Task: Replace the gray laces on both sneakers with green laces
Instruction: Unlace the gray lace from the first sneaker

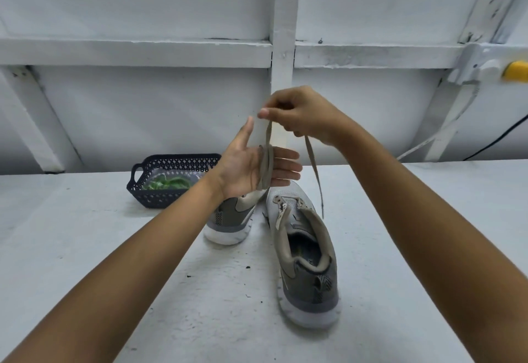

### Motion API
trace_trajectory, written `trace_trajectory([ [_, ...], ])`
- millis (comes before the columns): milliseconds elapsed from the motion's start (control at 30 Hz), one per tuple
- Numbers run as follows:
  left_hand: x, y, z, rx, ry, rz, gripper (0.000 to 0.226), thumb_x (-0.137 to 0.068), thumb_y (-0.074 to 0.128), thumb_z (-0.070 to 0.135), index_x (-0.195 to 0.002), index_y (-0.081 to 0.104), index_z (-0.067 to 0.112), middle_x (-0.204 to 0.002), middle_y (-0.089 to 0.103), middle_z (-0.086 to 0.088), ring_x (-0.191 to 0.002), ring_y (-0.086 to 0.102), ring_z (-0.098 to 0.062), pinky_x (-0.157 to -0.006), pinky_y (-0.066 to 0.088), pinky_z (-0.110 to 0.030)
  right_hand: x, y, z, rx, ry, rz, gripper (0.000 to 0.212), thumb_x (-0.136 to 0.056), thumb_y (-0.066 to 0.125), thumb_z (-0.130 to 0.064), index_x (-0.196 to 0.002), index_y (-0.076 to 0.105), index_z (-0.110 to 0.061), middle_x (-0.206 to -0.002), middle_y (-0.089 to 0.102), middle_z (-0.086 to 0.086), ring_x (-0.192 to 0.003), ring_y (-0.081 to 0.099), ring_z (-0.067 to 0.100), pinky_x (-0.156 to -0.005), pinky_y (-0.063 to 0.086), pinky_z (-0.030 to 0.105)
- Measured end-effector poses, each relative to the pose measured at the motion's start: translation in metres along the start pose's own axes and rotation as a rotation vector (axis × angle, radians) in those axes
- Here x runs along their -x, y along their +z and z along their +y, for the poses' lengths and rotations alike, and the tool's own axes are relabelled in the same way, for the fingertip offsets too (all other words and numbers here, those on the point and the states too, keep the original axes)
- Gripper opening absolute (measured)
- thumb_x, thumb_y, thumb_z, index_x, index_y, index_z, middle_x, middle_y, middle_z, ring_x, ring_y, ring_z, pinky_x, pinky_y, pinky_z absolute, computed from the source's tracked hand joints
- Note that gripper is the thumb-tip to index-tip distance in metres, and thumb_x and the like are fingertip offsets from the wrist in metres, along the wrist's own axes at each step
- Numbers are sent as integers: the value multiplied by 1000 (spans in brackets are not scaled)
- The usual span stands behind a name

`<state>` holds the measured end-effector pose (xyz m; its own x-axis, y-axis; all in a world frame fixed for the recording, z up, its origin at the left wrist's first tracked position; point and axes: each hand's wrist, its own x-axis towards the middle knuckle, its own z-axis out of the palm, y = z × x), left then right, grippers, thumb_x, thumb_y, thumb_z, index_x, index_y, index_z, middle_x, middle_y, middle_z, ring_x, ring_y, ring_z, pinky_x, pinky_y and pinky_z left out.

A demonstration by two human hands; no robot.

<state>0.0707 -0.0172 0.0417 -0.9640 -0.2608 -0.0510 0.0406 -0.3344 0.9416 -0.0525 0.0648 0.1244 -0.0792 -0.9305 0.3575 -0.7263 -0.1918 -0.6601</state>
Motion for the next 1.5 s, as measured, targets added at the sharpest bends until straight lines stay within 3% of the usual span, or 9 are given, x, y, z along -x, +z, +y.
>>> trace_trajectory([
  [133,5,6,3,51,28,-114,100,-80,12,78,-95,71,-2,-90,70,-18,-85,68,-30,-82,54,-37,-9,9,29,-350,131,58,9,-92,60,-19,-86,65,-14,-65,48,-4,-44,38,2,-42,31,16],
  [300,6,9,16,107,146,-127,95,-75,21,77,-97,72,0,-92,71,-17,-87,69,-29,-82,54,-39,7,50,52,-709,268,42,27,-97,41,-1,-81,59,-13,-59,58,-3,-47,54,5,-44,44,18],
  [433,4,3,23,153,231,-10,96,-81,14,76,-96,72,1,-99,70,-17,-96,67,-30,-89,51,-41,27,80,54,-457,365,-86,24,-97,41,-8,-79,55,-15,-56,51,-7,-40,39,2,-38,28,15],
  [700,2,-19,19,67,212,189,91,-86,13,73,-95,71,3,-99,69,-16,-95,66,-28,-92,48,-41,53,63,12,-71,260,-339,24,-99,47,-21,-85,66,-17,-48,46,-11,-37,37,1,-43,33,20],
  [833,6,-8,9,27,133,155,91,-90,9,67,-80,72,3,-71,68,-11,-63,65,-19,-60,55,-25,41,38,-10,208,134,-240,21,-94,53,-16,-83,69,-10,-60,53,-8,-44,45,3,-44,35,12],
  [900,6,-3,6,-24,94,119,93,-91,6,67,-74,70,2,-64,65,-10,-57,63,-18,-57,54,-24,33,25,-15,283,81,-130,18,-91,54,-13,-93,72,-11,-61,56,-9,-50,49,2,-48,36,9],
  [1167,13,1,3,-13,21,-78,78,-86,24,62,-82,72,1,-62,60,-8,-55,56,-21,-59,49,-28,9,16,24,-170,48,-53,8,-89,62,-7,-94,68,-10,-71,64,-3,-65,58,1,-65,49,20],
  [1367,19,-1,3,-11,58,-133,38,-71,66,40,-82,73,4,-59,58,-4,-53,55,-18,-58,49,-26,23,42,47,-442,101,-61,21,-91,55,0,-108,64,-9,-76,64,7,-71,61,7,-74,49,23],
  [1500,19,-2,3,26,62,-114,36,-72,59,36,-78,73,4,-56,55,-4,-50,53,-17,-55,47,-25,29,40,50,-429,110,-133,27,-95,50,-4,-112,64,-20,-89,66,7,-92,56,20,-91,44,46],
])
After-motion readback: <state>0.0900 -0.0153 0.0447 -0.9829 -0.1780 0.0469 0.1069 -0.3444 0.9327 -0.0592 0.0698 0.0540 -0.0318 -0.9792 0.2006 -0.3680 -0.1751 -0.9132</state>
